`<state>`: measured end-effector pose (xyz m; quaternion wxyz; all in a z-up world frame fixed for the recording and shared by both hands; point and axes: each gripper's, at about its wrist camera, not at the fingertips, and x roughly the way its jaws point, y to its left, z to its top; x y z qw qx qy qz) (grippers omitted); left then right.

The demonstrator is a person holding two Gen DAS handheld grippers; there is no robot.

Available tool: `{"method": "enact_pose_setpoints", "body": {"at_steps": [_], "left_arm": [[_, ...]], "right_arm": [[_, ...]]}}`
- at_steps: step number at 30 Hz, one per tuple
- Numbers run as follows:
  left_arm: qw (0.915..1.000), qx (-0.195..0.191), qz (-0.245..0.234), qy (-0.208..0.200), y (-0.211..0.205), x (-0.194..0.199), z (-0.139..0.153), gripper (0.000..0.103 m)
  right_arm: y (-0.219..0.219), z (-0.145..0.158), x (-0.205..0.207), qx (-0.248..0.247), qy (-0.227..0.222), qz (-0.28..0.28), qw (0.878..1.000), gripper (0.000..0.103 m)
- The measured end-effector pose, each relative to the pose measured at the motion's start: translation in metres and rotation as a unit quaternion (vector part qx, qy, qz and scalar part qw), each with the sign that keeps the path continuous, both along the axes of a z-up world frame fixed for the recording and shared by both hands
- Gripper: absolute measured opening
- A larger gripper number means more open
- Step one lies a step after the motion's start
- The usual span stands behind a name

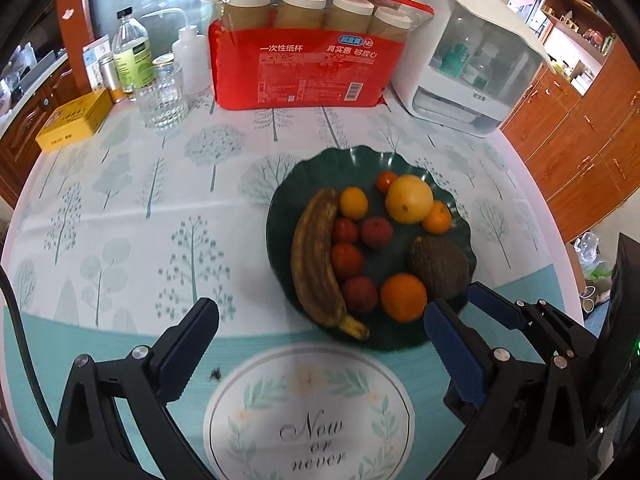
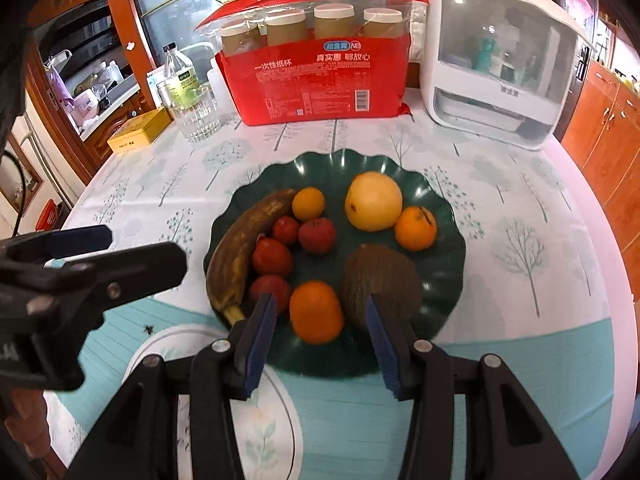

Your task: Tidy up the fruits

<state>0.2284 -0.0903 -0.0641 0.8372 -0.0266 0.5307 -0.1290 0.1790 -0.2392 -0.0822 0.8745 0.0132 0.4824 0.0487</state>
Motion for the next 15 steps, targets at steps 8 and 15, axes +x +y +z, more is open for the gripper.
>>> {"method": "enact_pose_setpoints", "body": {"at_steps": [8,15], "left_arm": [[0.9999,-0.006,0.012,-0.007,0.014,-0.057,0.005,0.102],[0.9999,0.000,0.013,-0.002,0.027,-0.112,0.010,0.102]], "right_arm": [[0.003,-0.004,-0.043,0.015,0.018,-0.006,1.000,0.047],[0.007,0.002,-0.087,0.029,0.032,-0.008,0.999,0.047]]}}
